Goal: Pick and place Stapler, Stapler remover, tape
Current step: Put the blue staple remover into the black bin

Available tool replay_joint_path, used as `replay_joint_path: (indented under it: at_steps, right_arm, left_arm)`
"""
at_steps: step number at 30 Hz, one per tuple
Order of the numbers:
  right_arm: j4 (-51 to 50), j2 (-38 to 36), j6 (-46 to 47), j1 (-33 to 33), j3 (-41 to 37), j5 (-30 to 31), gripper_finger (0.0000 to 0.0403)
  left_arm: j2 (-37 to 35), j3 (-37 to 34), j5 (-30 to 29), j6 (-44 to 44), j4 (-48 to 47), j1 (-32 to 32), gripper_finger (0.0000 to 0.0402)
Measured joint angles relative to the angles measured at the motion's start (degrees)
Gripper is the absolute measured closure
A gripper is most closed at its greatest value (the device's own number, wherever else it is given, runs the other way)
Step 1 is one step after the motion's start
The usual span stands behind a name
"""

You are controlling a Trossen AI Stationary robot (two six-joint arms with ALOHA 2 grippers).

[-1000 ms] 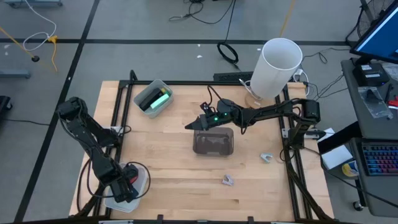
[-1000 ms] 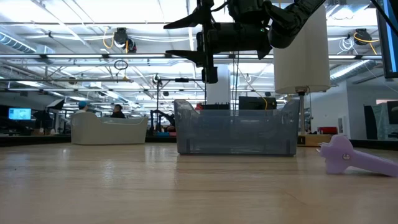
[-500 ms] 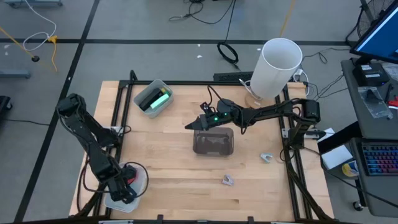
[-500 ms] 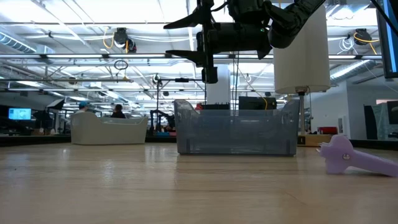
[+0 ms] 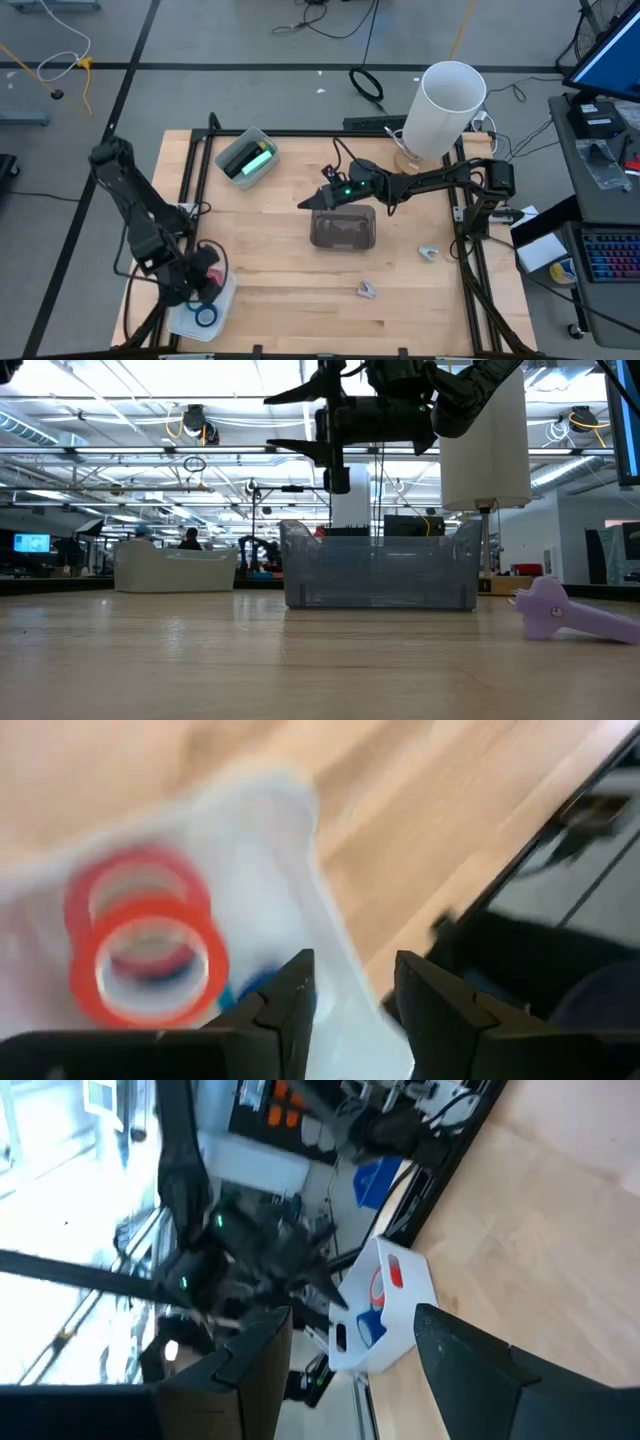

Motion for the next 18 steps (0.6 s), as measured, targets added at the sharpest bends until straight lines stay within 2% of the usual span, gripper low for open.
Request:
replay_joint_path:
  at_steps: [7,11,18]
  right_arm:
    - [0.1,-0.4,-4.4,0.3,0.0,-3.1,0.0196]
    - [0.2,-1.9,-8.6,1.5,0.0,-2.4,0.0197]
    - [-3.2,-6.9,-18.0,5.4,-0.9,4.2,0.0199]
  left_arm:
    - [-5.3,0.0,-15.2,7.7,-6.1,2.3,0.0279]
    - [-8.3,0.0,-18.8,13.2,-8.6,4.9,0.0289]
    - [-13.4,0.0,-23.1,28.8,-10.2,10.9,0.0317]
